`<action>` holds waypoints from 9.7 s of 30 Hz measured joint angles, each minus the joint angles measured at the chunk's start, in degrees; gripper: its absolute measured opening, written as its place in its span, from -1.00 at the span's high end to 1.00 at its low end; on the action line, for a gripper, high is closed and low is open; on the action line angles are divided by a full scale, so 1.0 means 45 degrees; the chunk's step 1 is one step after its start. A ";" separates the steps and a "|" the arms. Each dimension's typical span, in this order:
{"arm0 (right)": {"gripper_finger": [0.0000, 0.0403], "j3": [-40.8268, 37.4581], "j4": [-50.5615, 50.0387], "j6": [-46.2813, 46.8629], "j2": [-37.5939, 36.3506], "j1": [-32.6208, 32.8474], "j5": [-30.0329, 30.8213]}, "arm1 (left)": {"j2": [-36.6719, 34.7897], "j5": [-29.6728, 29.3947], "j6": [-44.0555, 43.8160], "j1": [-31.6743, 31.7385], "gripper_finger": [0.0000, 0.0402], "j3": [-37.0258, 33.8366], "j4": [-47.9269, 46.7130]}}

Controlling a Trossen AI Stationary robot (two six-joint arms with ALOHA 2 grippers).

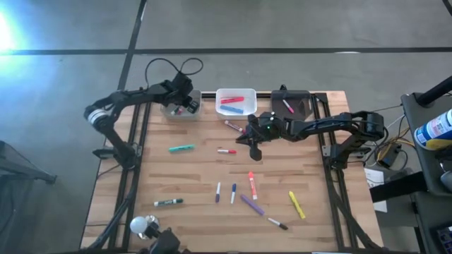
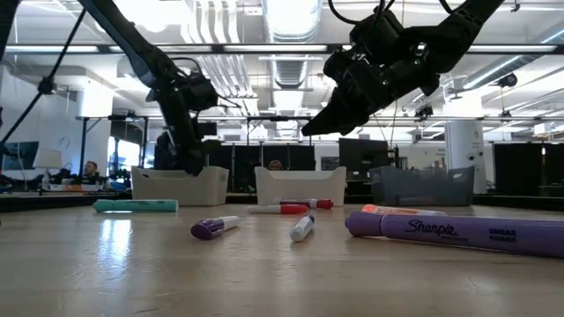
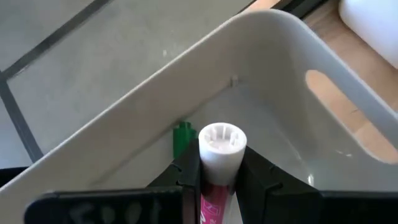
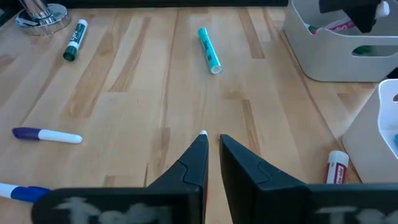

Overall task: Pick & Place Markers
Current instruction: Put the pink marker pen into the gray bin, then put the pink pen into the black bin, then put the blue pen into the black bin

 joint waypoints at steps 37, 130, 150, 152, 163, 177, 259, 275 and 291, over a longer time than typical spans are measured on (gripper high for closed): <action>0.83 0.0005 -0.3192 0.1548 -0.1693 0.0010 0.1867 | -0.4120 0.0552 -0.2212 -0.5849 0.99 -0.7324 1.2614; 0.71 0.0163 -0.8659 0.1360 -0.0472 -0.9131 0.3889 | -0.4119 0.1601 -0.3092 -0.6441 1.00 -0.9922 1.6048; 0.43 -0.0435 -0.7961 0.1102 -0.3415 -0.8459 0.3895 | -0.4114 0.2078 -0.3343 -0.6441 1.00 -0.9815 1.6066; 0.50 -0.1218 -0.6737 0.1097 -0.4301 -0.8123 0.3866 | -0.4114 0.2077 -0.3469 -0.6441 1.00 -0.9744 1.5889; 0.87 -0.5896 -0.0779 0.1067 -0.8352 -0.6568 0.2583 | -0.4114 0.1615 -0.4038 -0.7120 1.00 -0.8341 1.2197; 0.96 -0.8896 0.3596 0.1643 -1.0663 -0.6151 -0.1088 | -0.4114 -0.0594 -0.3643 -0.8796 1.00 -0.4915 0.6195; 0.96 -0.7898 0.4554 0.2181 -0.8257 -0.1124 -0.1021 | 0.3369 -0.0031 -1.6467 -1.4960 0.37 0.4407 -0.4196; 0.96 -0.8072 0.4551 0.1947 -0.8247 -0.1127 -0.1016 | 0.4479 0.0076 -1.8205 -1.4933 0.37 0.5312 -0.5567; 0.96 -0.8097 0.4526 0.1762 -0.8252 -0.1127 -0.1011 | 0.5017 0.0066 -1.8025 -1.4848 0.49 0.5298 -0.5962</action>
